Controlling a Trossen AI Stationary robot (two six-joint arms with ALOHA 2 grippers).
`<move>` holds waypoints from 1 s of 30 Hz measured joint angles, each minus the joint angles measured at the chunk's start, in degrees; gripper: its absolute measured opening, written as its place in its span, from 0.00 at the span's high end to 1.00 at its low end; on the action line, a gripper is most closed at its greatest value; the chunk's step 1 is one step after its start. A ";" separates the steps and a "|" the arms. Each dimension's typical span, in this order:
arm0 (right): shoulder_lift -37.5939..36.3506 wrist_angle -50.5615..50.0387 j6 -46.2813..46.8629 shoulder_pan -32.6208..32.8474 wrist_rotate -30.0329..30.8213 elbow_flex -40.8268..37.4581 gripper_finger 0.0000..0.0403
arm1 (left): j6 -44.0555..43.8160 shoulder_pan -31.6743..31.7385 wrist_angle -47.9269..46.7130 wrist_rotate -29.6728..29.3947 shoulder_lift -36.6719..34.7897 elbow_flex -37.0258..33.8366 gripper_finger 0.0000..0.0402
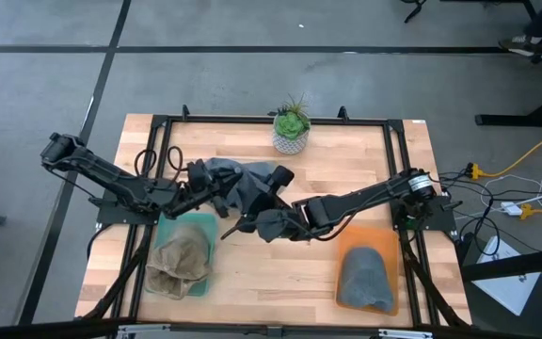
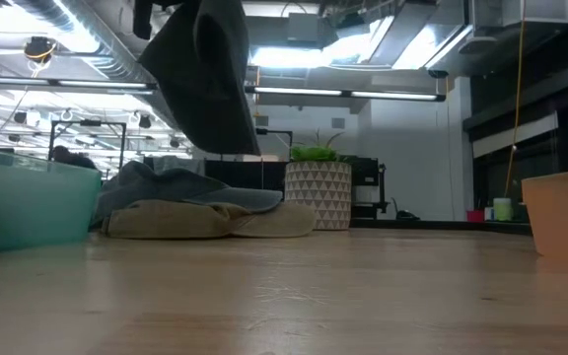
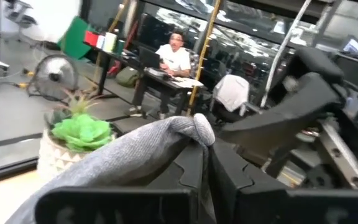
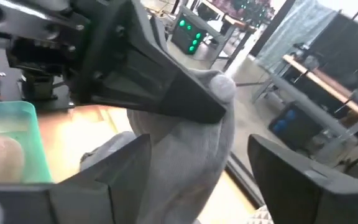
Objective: Pick & Place hat
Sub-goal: Put the blue cap into the orange bin
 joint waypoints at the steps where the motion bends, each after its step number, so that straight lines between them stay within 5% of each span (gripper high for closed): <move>1: 0.00 -0.05 0.91 -0.24 -0.26 0.01 0.32 | 0.00 0.00 0.27 0.53 0.05 0.00 0.97; 7: 0.00 -0.41 5.93 -2.89 -7.96 0.00 0.29 | -0.22 0.79 3.14 3.72 1.38 0.02 0.98; 11: 0.00 -3.76 10.89 -3.80 -7.94 0.00 0.32 | -0.19 1.14 3.99 5.29 2.04 0.02 0.97; 25: 0.00 -6.33 10.73 -1.51 -2.04 0.00 0.95 | 0.00 1.11 2.31 4.65 2.01 0.02 0.96; 30: 0.00 -7.45 10.90 -1.24 -2.23 0.00 0.96 | 0.00 1.14 2.12 6.06 2.01 0.02 0.93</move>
